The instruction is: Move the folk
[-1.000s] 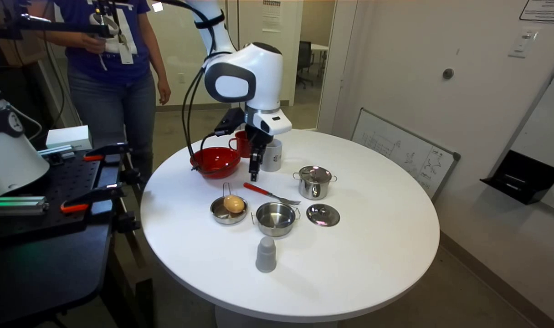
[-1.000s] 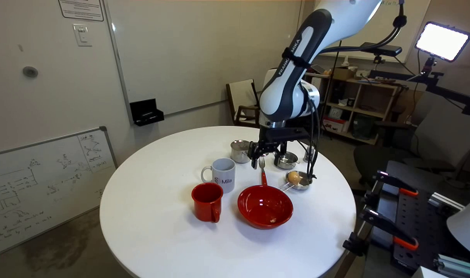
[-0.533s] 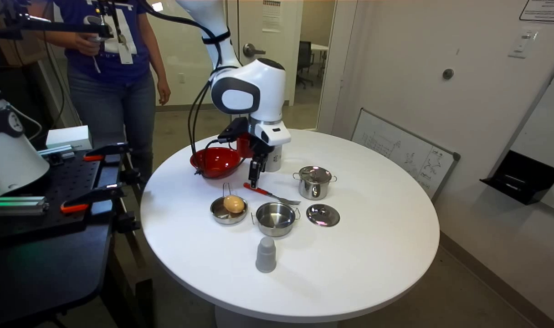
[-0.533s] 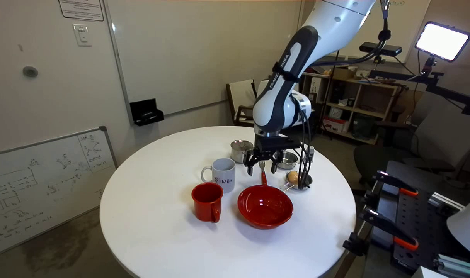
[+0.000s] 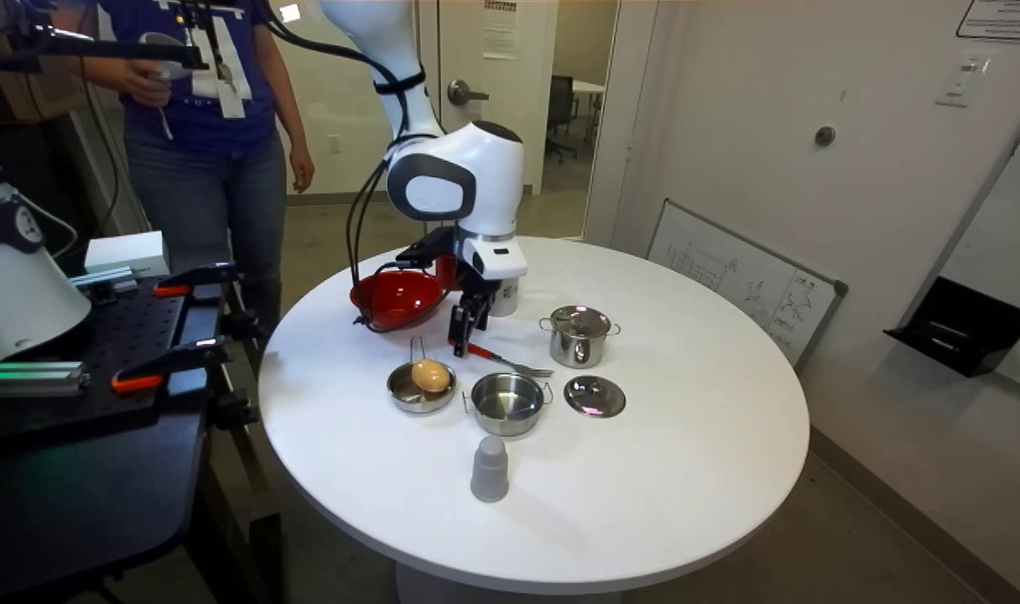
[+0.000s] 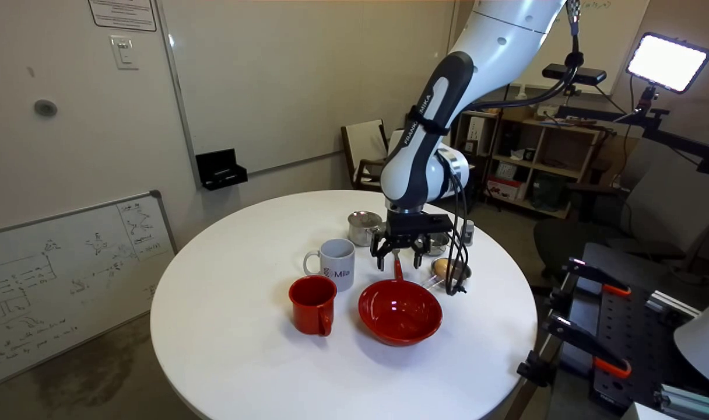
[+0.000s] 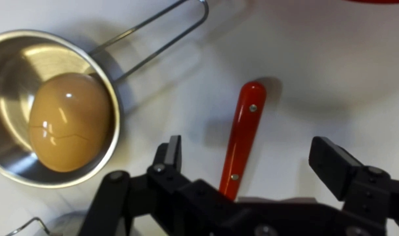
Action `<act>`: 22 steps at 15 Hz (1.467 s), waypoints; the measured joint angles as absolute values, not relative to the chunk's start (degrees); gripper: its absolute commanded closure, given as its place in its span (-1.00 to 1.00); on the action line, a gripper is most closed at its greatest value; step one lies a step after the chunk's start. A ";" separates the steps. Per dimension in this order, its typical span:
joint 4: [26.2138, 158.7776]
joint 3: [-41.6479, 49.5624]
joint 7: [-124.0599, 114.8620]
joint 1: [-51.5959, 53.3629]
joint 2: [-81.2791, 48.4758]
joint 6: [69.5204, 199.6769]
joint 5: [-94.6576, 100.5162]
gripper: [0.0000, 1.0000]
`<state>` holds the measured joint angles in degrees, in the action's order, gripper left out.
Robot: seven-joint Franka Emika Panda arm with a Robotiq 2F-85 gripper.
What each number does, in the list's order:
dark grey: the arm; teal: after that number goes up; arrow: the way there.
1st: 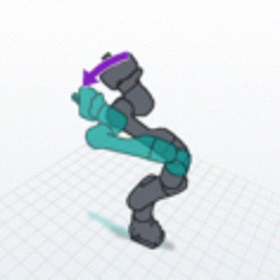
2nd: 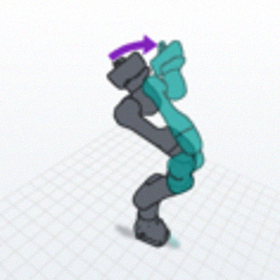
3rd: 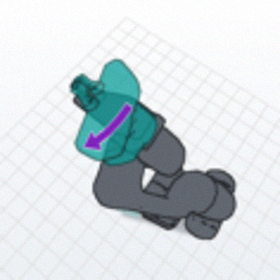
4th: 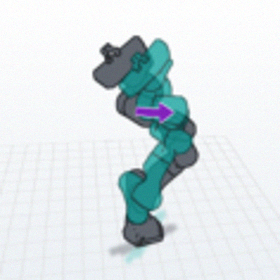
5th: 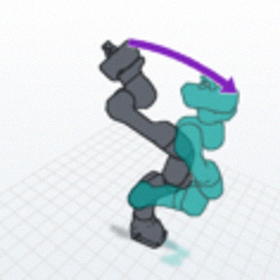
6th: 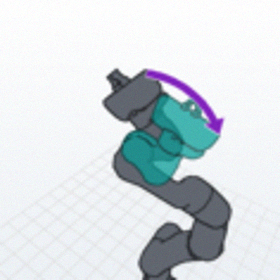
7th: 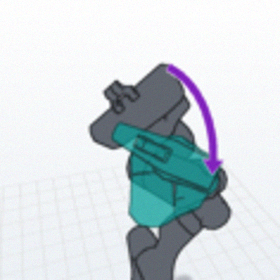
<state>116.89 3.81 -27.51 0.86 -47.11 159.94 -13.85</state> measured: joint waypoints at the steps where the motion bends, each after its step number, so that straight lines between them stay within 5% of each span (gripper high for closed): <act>1: 116.89 3.96 -28.03 0.95 -47.24 159.94 -14.07 -0.21; 9: 116.45 4.28 -30.32 1.45 -47.84 159.96 -15.40 1.00; 22: 119.38 8.16 -35.71 4.39 -45.60 162.12 -16.10 0.91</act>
